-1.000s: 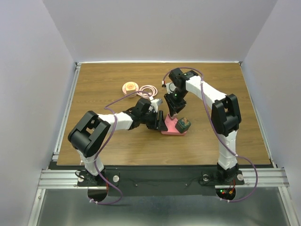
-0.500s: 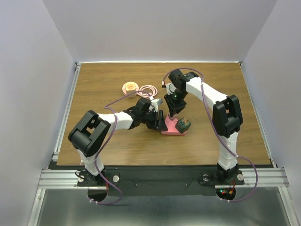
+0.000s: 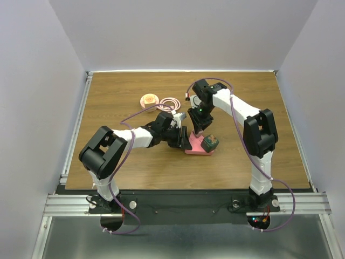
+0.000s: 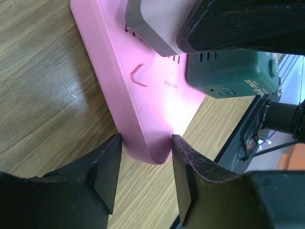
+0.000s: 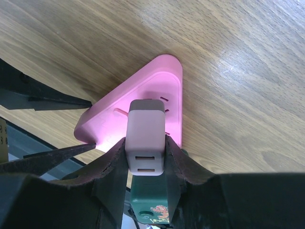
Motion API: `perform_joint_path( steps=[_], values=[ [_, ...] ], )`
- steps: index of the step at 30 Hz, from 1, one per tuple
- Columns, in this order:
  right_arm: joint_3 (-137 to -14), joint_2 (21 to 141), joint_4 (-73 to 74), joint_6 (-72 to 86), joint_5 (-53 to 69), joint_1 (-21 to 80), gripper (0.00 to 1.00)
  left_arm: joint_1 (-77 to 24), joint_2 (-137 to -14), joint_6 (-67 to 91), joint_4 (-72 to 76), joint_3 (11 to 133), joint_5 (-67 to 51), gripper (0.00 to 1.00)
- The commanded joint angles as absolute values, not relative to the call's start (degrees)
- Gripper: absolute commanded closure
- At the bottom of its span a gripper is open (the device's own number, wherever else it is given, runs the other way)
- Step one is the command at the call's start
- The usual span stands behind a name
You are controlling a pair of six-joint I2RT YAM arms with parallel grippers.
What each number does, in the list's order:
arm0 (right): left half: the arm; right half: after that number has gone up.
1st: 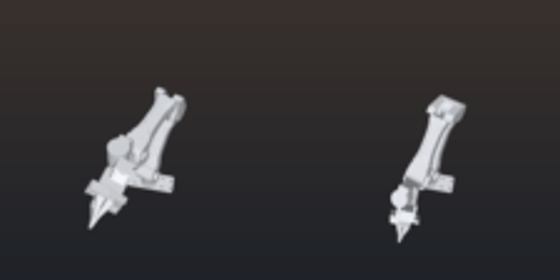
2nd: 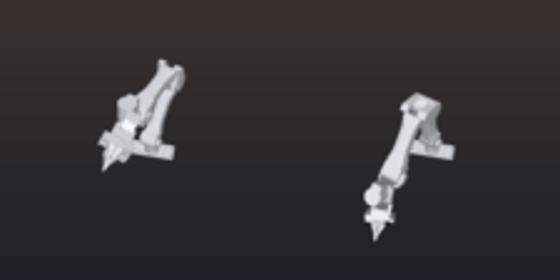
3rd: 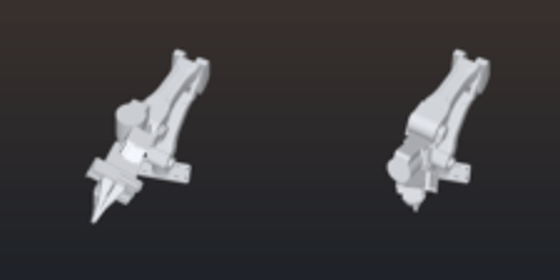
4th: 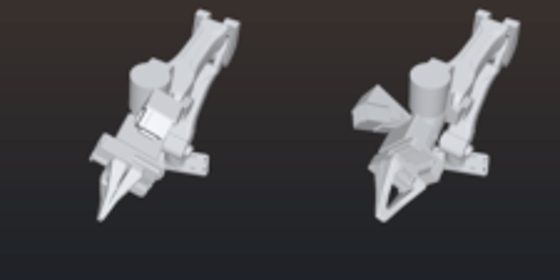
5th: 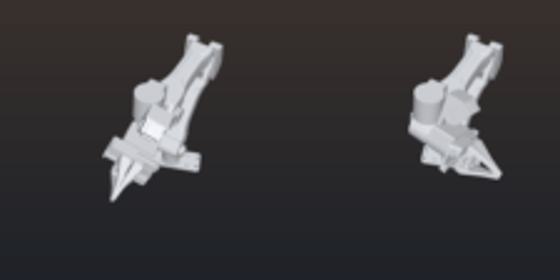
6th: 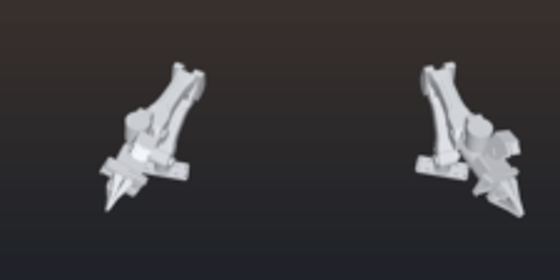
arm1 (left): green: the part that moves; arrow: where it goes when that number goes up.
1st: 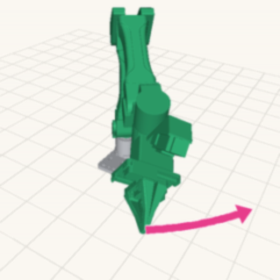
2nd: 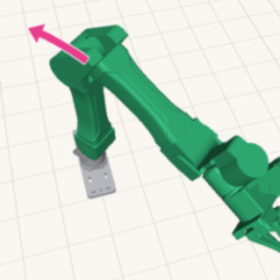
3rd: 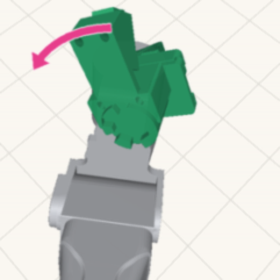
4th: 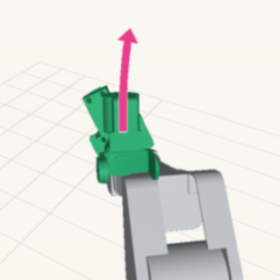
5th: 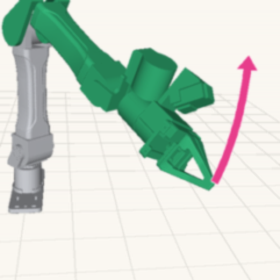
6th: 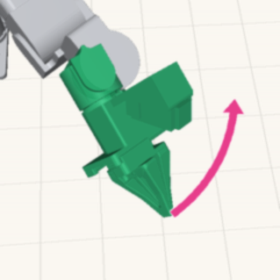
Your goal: Insert the plug
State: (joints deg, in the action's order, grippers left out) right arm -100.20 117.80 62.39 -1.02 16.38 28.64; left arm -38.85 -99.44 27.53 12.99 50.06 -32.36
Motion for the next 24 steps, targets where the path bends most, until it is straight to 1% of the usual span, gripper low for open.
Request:
perform_joint_path(
  steps=[1, 12, 17, 24],
  values=[
    [-99.93, 122.25, 60.03, -0.61, 14.94, 29.97, 0.99, -39.29, -101.69, 25.14, 11.69, 50.98, -30.15, 0.64],
    [-97.47, 121.73, 58.8, -0.44, 14.85, 30.06, 1.0, -39.37, -102.39, 25.05, 11.07, 51.77, -30.15, 0.8],
    [-95.55, 121.99, 57.84, -0.09, 14.33, 30.06, 0.99, -39.29, -102.48, 25.14, 10.81, 51.77, -29.97, 0.84],
    [-91.15, 121.29, 55.72, 1.67, 14.23, 30.94, 1.0, -39.37, -102.22, 25.58, 10.72, 51.77, -29.62, 0.85]
  ],
)
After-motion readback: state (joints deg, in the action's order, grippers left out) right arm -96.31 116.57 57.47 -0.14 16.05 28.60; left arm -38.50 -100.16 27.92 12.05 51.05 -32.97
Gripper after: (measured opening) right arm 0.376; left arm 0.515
